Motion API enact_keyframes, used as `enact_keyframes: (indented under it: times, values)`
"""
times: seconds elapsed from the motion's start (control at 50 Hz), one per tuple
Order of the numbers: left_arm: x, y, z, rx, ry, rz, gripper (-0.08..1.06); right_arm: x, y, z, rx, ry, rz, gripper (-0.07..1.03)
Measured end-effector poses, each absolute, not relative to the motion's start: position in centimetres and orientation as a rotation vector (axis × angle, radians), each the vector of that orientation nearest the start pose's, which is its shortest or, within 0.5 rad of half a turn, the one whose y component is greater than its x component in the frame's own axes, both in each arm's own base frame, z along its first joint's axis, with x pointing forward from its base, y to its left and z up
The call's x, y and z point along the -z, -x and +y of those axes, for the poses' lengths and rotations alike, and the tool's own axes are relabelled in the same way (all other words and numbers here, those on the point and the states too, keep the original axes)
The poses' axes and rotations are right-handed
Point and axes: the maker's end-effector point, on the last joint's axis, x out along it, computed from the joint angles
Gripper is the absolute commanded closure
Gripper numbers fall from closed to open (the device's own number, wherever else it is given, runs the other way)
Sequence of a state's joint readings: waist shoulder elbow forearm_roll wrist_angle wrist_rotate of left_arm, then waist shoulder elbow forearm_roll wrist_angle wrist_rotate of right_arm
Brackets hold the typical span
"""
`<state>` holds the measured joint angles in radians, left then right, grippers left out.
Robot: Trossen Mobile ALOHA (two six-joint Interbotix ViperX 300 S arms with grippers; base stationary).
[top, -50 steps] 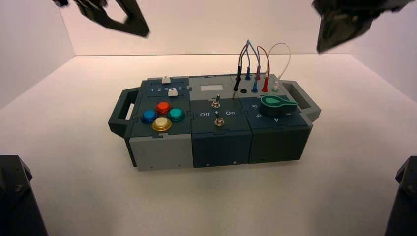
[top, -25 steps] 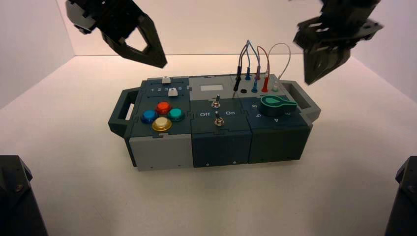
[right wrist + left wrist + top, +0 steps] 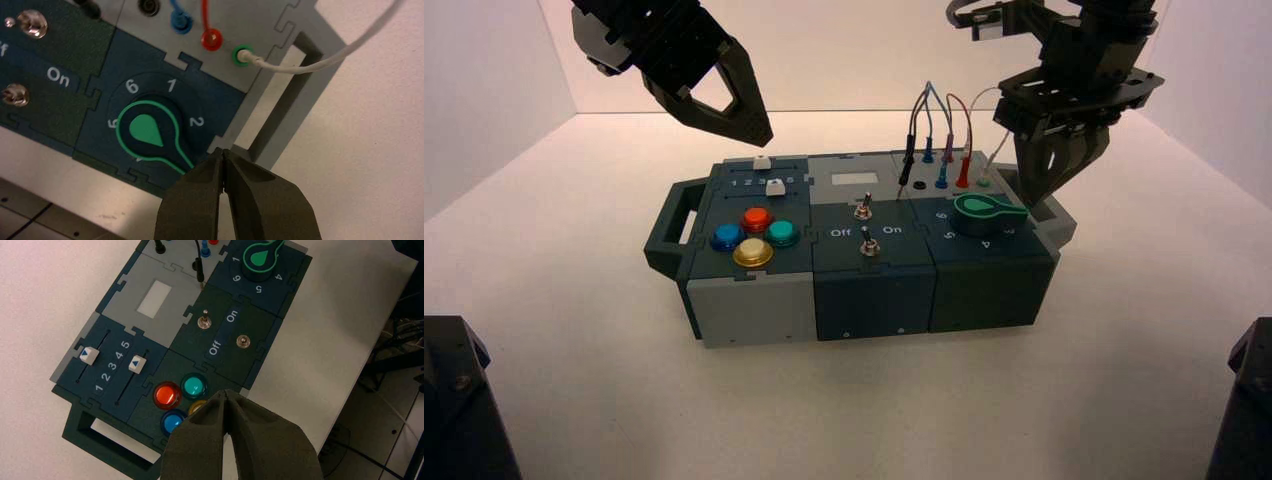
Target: Turn the knob to position 4.
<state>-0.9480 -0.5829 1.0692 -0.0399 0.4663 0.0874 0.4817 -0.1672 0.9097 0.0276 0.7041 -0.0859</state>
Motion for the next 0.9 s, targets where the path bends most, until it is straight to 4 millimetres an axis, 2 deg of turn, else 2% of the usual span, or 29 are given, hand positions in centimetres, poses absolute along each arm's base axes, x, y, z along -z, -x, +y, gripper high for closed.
enact_keyframes:
  times: [0.32, 0.68, 0.9]
  values:
    - [-12.5, -14.5, -20.7, 0.913, -0.488, 0.865, 1.01, -5.0, -22.0, 12.1, -0.459, 0.393, 1.432, 0.99]
    - [-12.3, -14.4, -20.7, 0.913, -0.493, 0.871, 1.00, -4.4, -22.8, 12.7, -0.458, 0.396, 1.452, 0.99]
    - [-12.4, -14.5, -20.7, 0.913, -0.493, 0.869, 1.01, -4.4, -22.2, 13.2, -0.480, 0.417, 1.467, 0.99]
